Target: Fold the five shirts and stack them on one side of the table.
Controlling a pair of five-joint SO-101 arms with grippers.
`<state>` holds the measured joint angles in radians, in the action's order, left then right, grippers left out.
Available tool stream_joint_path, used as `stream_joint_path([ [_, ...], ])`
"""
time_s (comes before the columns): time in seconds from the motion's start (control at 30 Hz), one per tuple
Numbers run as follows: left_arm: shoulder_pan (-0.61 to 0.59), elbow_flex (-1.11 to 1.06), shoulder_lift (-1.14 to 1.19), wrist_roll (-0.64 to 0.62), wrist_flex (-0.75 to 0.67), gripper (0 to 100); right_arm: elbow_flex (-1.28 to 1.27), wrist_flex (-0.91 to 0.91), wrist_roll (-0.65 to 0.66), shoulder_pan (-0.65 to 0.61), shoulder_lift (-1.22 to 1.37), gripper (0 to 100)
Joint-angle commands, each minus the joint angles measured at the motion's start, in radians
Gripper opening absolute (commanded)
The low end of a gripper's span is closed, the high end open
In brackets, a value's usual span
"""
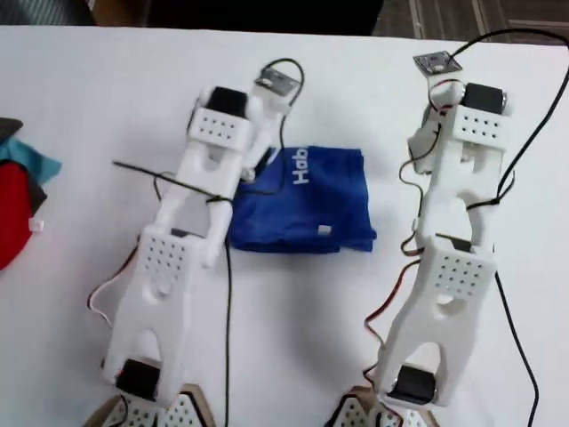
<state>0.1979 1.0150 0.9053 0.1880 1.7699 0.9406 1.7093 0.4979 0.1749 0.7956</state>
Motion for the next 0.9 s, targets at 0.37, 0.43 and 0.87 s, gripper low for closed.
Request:
stream_joint_path([
  [0.37,0.032,-0.521,-0.261,0.048,-0.249,3,0.005,0.002,-0.005,-0.007,-0.085,2.0],
  [0.43,0.008,-0.572,-0.261,0.066,-0.295,3,0.005,0.002,-0.005,-0.007,-0.087,2.0],
  [0.87,-0.081,-0.616,-0.272,0.071,-0.324,3,-0.005,0.002,-0.005,-0.065,-0.087,2.0],
])
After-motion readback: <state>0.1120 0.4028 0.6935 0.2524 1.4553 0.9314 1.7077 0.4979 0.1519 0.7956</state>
